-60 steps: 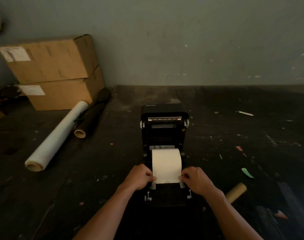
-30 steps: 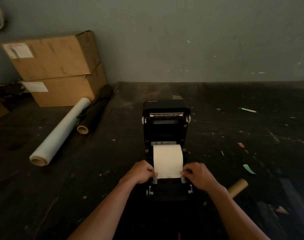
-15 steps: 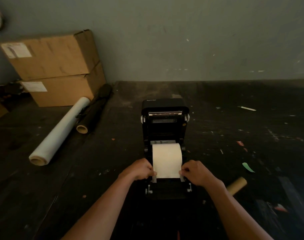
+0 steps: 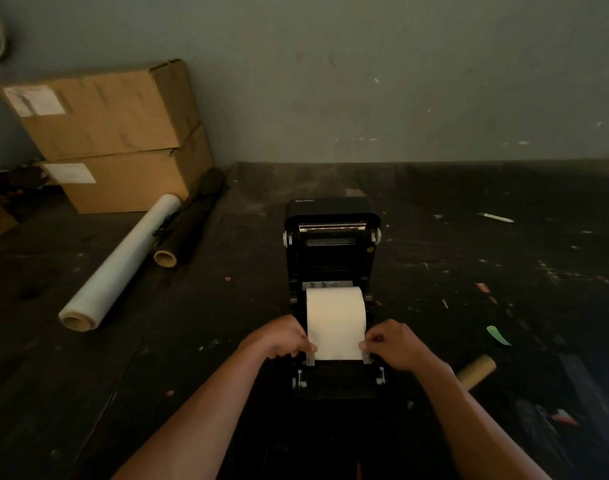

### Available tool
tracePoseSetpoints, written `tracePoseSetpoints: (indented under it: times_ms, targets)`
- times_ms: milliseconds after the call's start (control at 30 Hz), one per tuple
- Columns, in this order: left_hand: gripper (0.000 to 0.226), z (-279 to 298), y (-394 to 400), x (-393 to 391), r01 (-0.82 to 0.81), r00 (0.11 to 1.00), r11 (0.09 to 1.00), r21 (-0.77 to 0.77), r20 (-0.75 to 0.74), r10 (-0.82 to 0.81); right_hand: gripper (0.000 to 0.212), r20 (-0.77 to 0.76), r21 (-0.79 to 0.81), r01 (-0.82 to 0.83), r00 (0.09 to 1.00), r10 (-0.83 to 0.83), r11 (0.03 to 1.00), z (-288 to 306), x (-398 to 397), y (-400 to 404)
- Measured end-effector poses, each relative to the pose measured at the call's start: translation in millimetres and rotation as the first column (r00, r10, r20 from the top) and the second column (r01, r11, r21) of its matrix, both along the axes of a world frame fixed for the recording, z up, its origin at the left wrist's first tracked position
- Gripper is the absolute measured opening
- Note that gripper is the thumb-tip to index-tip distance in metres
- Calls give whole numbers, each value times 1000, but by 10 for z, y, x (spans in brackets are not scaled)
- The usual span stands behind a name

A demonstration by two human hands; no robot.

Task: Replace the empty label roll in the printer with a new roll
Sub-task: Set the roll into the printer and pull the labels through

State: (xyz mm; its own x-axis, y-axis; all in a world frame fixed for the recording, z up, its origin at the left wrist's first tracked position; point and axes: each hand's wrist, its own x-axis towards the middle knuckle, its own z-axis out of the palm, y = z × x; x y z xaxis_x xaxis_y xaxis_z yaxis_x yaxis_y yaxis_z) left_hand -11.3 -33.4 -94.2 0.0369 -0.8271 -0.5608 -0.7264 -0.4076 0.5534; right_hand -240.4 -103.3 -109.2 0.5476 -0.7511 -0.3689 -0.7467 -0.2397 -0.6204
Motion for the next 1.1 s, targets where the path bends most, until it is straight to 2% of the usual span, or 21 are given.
tracePoseSetpoints:
  times_ms: [133, 400, 533, 600, 667, 733, 767, 833, 933, 1100]
  targets:
    - [38, -59, 21, 1, -76, 996, 995, -58, -45, 74, 11, -23, 36, 16, 1000, -16, 999, 3, 26, -37]
    - [35, -12, 19, 9, 0, 1000, 999, -33, -15, 0, 12, 13, 14, 56, 998, -56, 998, -46, 5, 20]
    - [37, -58, 31, 19, -90, 991, 995, -43, -99, 86, 6, -13, 69, 56, 998, -55, 996, -15, 32, -20]
    - [36, -96, 38, 15, -100, 991, 993, -58, -96, 94, 10, -25, 59, 64, 998, -62, 996, -1, 47, -2]
    - [34, -114, 35, 7, -77, 996, 995, -63, -59, 74, 14, -25, -69, 121, 992, -123, 990, 18, 47, 70]
    - [35, -120, 22, 6, -57, 998, 996, -75, -27, 56, 14, 40, -258, 225, 974, -222, 940, 54, 24, 190]
    - [35, -122, 15, 7, -52, 998, 995, -79, -20, 51, 11, 76, -330, 233, 973, -220, 915, 59, 13, 248]
    - [34, -128, 7, 8, -51, 999, 996, -79, -23, 50, 9, 65, -397, 102, 994, -83, 912, 35, 13, 343]
    - [30, -125, -9, 12, -35, 999, 998, -55, -13, 34, 22, -35, -364, -113, 994, 107, 925, -50, 31, 439]
    - [30, -83, -29, 13, -1, 1000, 1000, -26, 21, 1, 24, -72, -419, -209, 978, 197, 884, -81, 23, 406]
